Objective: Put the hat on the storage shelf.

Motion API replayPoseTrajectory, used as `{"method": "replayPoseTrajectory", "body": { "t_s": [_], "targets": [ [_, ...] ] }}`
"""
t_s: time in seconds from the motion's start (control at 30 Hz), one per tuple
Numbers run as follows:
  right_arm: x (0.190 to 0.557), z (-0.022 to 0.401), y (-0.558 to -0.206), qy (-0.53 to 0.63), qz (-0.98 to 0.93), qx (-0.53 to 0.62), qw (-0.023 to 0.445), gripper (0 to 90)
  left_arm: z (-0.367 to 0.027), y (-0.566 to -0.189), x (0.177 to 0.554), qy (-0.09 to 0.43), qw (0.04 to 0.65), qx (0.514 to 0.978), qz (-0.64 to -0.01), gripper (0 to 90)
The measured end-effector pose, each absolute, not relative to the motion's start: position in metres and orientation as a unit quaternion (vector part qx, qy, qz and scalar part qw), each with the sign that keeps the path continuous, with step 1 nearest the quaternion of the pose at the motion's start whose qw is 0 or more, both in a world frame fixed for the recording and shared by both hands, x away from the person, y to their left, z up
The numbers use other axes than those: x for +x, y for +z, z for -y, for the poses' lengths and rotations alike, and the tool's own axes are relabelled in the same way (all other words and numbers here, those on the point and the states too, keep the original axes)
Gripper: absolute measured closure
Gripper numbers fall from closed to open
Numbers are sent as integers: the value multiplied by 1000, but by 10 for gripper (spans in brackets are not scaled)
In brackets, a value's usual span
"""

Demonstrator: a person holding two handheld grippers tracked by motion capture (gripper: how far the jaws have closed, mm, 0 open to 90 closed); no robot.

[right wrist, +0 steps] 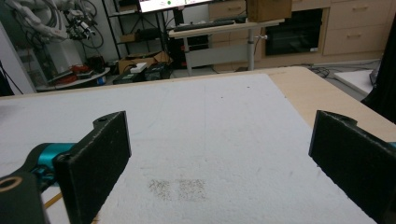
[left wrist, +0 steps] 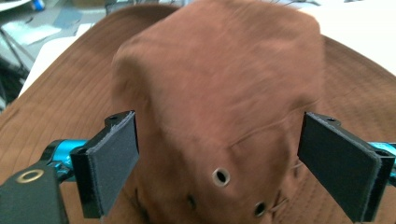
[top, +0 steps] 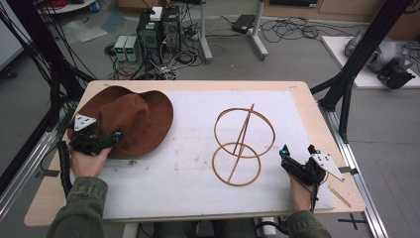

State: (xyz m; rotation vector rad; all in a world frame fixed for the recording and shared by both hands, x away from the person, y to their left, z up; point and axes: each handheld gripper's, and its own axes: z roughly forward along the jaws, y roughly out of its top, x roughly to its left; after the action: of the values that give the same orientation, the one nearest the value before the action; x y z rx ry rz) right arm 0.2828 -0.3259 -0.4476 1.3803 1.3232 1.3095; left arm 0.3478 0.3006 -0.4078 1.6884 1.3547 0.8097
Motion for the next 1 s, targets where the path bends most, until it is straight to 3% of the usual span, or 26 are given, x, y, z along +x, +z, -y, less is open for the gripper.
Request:
{"method": "replayPoseTrajectory", "body": {
  "t_s": [0.37,0.47,0.77,1.0],
  "targets": [
    [284,328,-448,518,-522,551,395,47,-296,-420,356,296,377,678,-557,150],
    [284,328,-448,519,-520,552,395,47,-296,-426,355,289,383,679,-555,280],
    [284,329,-449,517,-521,552,395,48,-296,-426,350,293,376,694,-539,852],
    [284,329,-449,517,-522,551,396,48,-298,-426,346,306,400,684,-527,880]
  ]
}}
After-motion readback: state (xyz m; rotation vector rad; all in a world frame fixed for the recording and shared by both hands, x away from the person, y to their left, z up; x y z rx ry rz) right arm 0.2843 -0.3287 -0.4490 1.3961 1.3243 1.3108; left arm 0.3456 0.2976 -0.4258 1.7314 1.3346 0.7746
